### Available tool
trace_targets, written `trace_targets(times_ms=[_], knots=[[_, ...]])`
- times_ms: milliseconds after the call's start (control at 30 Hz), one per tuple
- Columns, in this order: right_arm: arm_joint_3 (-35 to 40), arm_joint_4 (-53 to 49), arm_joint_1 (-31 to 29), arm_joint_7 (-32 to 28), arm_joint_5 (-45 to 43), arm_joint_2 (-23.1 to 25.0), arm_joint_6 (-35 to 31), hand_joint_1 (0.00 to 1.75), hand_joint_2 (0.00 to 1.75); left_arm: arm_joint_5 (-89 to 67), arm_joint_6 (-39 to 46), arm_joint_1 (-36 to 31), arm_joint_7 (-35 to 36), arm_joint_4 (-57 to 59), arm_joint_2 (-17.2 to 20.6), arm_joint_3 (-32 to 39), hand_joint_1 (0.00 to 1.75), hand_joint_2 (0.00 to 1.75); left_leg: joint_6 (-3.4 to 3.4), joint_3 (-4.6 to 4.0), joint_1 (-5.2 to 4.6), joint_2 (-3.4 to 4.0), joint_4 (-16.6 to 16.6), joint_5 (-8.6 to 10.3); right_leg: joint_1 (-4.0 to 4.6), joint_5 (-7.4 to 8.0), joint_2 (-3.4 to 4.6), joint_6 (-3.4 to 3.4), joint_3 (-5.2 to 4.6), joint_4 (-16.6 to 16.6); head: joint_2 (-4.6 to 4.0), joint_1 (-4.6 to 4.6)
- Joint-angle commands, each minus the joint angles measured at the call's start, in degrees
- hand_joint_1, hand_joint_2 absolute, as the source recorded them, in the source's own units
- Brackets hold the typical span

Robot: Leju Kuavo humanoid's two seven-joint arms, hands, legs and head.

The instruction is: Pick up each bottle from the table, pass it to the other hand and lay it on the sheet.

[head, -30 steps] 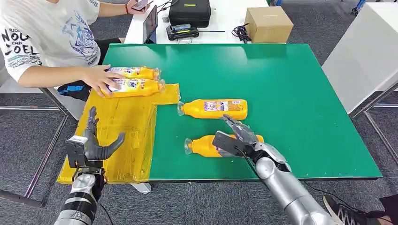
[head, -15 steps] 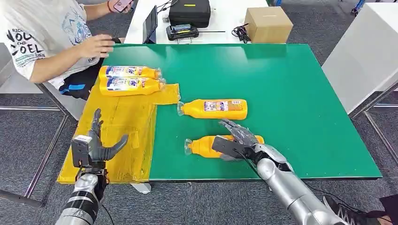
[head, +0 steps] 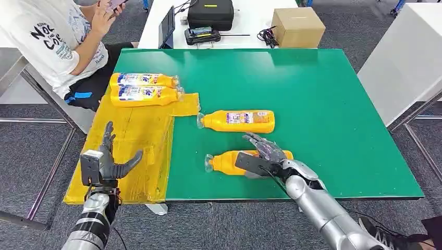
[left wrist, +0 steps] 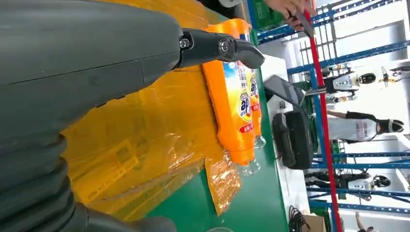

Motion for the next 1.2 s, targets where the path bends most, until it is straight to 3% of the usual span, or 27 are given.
trace_targets(times_ms=[33, 233, 767, 1200], knots=[[4.29, 3.59, -0.86, 0.64, 0.02, -2.15, 0.76, 0.0, 1.75, 0.27, -0.09, -2.83, 0.35, 5.17, -0.03, -0.99, 0.0, 1.75, -0.06, 0.13, 0.05, -0.06, -0.01, -0.04, 0.05, -0.06, -0.08, -0.08, 0.17, -0.04, 0.0, 0.0], [5.85, -1.74, -3.23, 1.95, -0.65, -6.89, 3.31, 0.0, 1.75, 0.88, -0.79, -2.53, 0.18, 5.61, -0.07, -0.76, 0.0, 1.75, -0.05, 0.06, 0.0, -0.08, 0.03, -0.04, 0.01, -0.07, -0.1, -0.07, 0.11, 0.02, 0.0, 0.0], [7.22, -5.69, -3.34, 2.58, -2.62, -10.24, 5.18, 0.0, 1.75, 0.92, -1.84, -2.47, -0.07, 6.57, -0.2, -1.16, 0.0, 1.75, -0.08, 0.11, 0.04, 0.02, 0.06, -0.1, 0.06, -0.05, 0.0, -0.06, 0.16, 0.02, 0.0, 0.0], [7.54, -6.06, -3.88, 2.93, -2.65, -10.33, 5.22, 0.0, 1.75, 0.93, -2.05, -2.49, -0.06, 6.92, -0.24, -1.18, 0.0, 1.75, -0.11, 0.14, 0.06, 0.05, 0.06, -0.12, 0.08, -0.06, 0.03, -0.09, 0.19, 0.01, 0.0, 0.0]])
